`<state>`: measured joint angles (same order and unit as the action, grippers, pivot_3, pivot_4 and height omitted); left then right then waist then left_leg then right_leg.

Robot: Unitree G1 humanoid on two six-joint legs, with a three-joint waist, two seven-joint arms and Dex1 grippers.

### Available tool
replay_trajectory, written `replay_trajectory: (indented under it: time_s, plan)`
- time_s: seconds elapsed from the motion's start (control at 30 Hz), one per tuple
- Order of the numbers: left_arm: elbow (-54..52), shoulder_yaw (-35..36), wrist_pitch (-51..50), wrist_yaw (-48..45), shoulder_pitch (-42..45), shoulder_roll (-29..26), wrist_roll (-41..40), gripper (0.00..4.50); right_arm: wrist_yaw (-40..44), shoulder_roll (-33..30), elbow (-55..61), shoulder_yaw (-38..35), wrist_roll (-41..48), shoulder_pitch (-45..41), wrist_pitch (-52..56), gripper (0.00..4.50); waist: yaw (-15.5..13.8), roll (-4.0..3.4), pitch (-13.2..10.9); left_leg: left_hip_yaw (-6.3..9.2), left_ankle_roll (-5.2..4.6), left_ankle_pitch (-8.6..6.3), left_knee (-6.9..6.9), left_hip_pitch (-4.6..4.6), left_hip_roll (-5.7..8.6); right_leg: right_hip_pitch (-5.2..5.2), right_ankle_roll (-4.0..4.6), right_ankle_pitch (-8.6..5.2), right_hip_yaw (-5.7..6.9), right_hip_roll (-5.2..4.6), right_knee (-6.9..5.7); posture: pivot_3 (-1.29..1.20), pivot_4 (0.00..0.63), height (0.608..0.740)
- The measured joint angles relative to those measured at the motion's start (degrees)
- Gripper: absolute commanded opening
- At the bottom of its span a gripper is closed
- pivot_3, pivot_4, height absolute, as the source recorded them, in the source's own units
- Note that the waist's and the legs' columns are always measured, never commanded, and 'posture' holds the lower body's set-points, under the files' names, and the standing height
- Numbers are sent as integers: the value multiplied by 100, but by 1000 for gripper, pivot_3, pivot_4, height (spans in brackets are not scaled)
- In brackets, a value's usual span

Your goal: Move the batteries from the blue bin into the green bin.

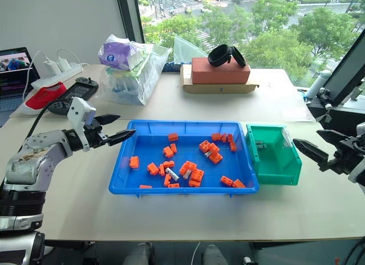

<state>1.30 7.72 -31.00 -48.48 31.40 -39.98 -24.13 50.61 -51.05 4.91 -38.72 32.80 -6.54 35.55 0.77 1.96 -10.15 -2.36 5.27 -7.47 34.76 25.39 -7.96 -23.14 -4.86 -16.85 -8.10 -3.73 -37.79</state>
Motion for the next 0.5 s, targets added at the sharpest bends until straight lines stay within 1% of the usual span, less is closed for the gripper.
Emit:
replay_trajectory:
  time_s: [0.07,0.17,0.27,0.33,0.37,0.4,0.47,0.5]
  plan:
    - [-1,0,-4,-3,0,-1,-2,4500,-1,0,0,6,0,0,-1,4457,0,0,0,0,0,0,0,0,0,0,0,0,0,0,0,0,150,736]
    - [-110,0,-55,-210,-18,-26,-142,4500,11,-79,0,251,-5,-9,5,4457,6,0,0,0,0,0,0,0,0,0,0,0,0,0,0,0,150,736]
    - [-431,-47,-708,-603,-20,-344,-552,4500,59,-378,108,460,171,-19,538,4457,13,0,0,0,0,0,-4,0,0,-3,0,0,0,0,-1,0,150,736]
    - [-752,-72,-1127,-816,4,-556,-802,4500,68,-596,453,643,267,-94,840,4457,23,-1,0,0,0,0,-3,-1,0,-2,0,0,-1,0,-2,0,150,736]
    - [-892,-78,-1333,-896,60,-603,-971,4500,63,-734,656,859,346,-259,1005,4457,30,-1,0,1,0,0,3,-1,0,-3,-1,-1,-1,0,-7,0,150,736]
    - [-1106,-146,-1598,-1053,227,-714,-1207,4500,63,-1018,1091,1307,481,-653,1282,4457,57,-1,0,1,0,0,-1,0,0,-7,-1,-1,-2,1,-10,0,150,736]
    - [-1260,-150,-1671,-1137,317,-766,-1309,4500,70,-1110,1340,1437,593,-856,1374,4457,51,-1,0,8,0,0,-5,-2,0,-1,-1,-2,1,1,-7,0,150,736]
    - [-1401,-196,-1724,-1266,351,-912,-1383,4500,62,-1204,1532,1590,691,-1085,1502,4457,49,-1,0,10,1,-1,-6,-1,0,0,0,-3,2,2,2,0,150,736]
